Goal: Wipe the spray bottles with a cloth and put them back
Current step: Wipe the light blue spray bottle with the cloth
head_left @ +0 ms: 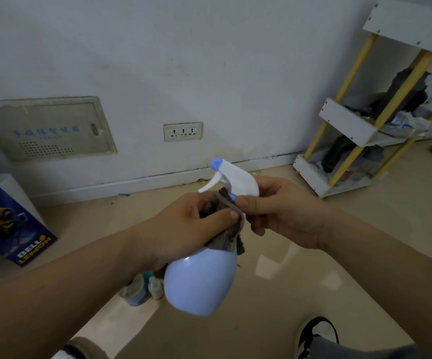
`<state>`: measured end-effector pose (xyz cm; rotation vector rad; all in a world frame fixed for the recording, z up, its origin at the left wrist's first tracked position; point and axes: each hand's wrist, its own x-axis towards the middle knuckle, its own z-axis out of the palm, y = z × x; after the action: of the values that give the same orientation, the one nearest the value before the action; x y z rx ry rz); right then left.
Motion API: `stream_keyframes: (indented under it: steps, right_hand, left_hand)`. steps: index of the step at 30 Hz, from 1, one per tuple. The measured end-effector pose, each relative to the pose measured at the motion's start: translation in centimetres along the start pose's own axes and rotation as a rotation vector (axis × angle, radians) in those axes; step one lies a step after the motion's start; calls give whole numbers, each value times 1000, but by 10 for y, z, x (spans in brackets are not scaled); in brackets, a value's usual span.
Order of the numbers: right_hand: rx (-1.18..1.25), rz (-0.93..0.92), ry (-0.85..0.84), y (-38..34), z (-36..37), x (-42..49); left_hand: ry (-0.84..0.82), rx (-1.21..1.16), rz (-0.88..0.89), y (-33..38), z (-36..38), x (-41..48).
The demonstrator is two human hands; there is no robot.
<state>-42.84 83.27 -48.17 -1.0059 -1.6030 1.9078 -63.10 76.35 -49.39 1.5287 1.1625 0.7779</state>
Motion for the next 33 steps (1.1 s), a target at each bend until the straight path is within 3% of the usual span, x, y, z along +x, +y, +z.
stream_keyframes:
  steps: [6, 11, 14, 17, 21, 23, 27, 29, 31, 33]
  right_hand:
    - [-205, 230, 249, 4, 5, 0]
    - [123, 318, 203, -7, 13, 3]
    - [10, 360, 194, -7, 15, 2]
    - [-113, 320, 226, 3, 17, 2]
    - [-71, 205, 288, 7, 8, 2]
    - [-102, 130, 293, 6, 3, 1]
    - [-189, 66, 290, 7, -2, -2]
    - [-235, 40, 277, 7, -2, -3]
    - [-263, 29, 278, 9, -1, -2]
    - [-297, 16, 278, 12, 1, 0]
  left_hand:
    - [186, 357, 102, -19, 6, 7]
    - [472, 783, 204, -42, 4, 20]
    - [540, 1035, 335, -45, 8, 20]
    - [491, 1166, 403, -48, 21, 20]
    - [399, 1108, 464, -49, 1, 24]
    - [318, 909, 393, -51, -11, 24]
    - [343, 285, -151, -59, -18, 23]
    - [321, 66, -293, -54, -14, 19]
    - [247, 121, -228, -44, -2, 15]
    - [229, 333, -19, -35, 17, 11]
